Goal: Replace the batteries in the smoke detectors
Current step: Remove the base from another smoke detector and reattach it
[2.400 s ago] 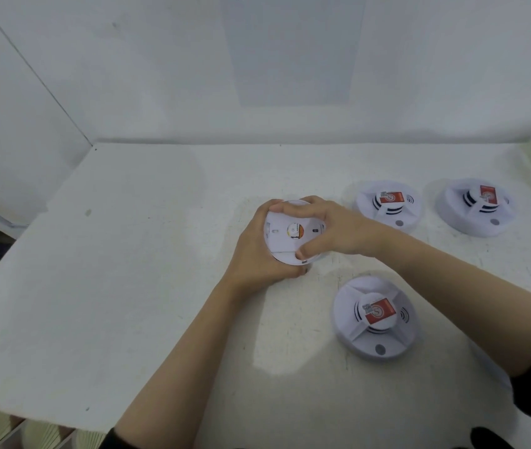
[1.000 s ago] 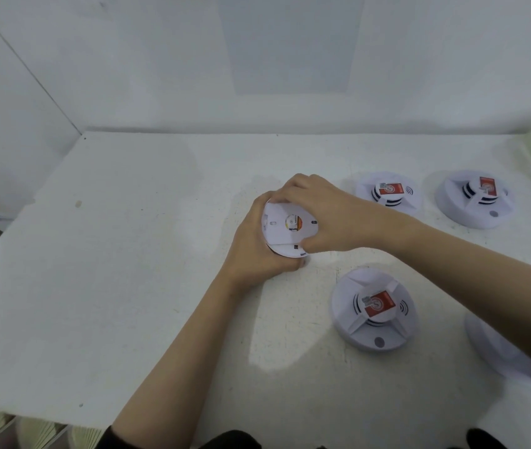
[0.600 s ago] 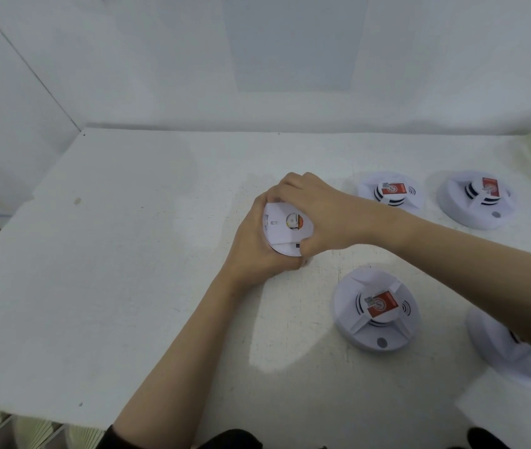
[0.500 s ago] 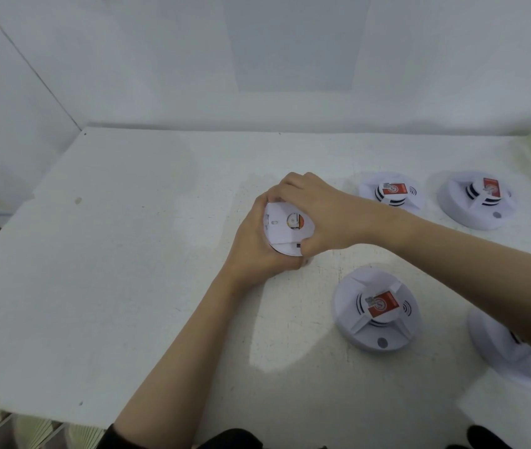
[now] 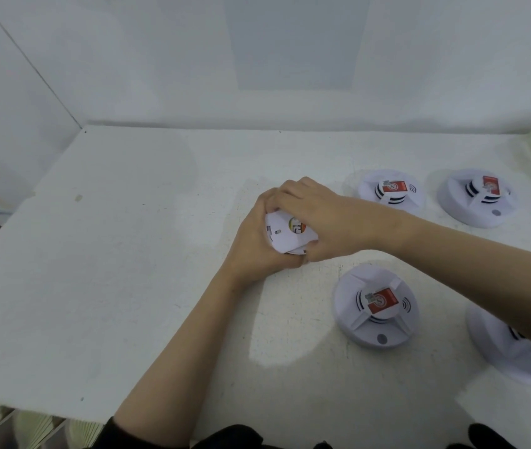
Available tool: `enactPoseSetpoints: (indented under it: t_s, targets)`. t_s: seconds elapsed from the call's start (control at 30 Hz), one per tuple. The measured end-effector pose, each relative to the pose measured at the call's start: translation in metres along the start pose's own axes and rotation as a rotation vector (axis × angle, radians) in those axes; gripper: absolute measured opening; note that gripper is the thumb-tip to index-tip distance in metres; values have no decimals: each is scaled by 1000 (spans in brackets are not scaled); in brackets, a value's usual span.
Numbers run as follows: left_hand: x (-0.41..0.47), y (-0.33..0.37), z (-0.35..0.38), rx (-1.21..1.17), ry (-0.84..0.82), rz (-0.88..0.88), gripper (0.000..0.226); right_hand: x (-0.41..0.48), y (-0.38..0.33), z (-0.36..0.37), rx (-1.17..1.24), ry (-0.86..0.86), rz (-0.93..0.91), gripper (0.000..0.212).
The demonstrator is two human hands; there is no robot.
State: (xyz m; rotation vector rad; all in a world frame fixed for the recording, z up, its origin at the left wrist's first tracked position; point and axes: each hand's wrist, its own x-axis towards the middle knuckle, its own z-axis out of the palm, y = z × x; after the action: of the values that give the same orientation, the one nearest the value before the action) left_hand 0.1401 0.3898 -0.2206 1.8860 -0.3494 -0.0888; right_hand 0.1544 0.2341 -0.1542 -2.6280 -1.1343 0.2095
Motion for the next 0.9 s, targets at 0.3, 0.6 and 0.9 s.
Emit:
enactPoseSetpoints:
  t_s: [0.3,0.6,0.9]
  targets:
    - [5,9,-1,105,50,112,53,-31,4,-6,151,79,168,70]
    - [-3,-2,-4,21,315,92,81,-69,16,3,328,15,367,64]
    - [-10,14,4,-21,249,172,90,-80,5,1,403,255,297,55]
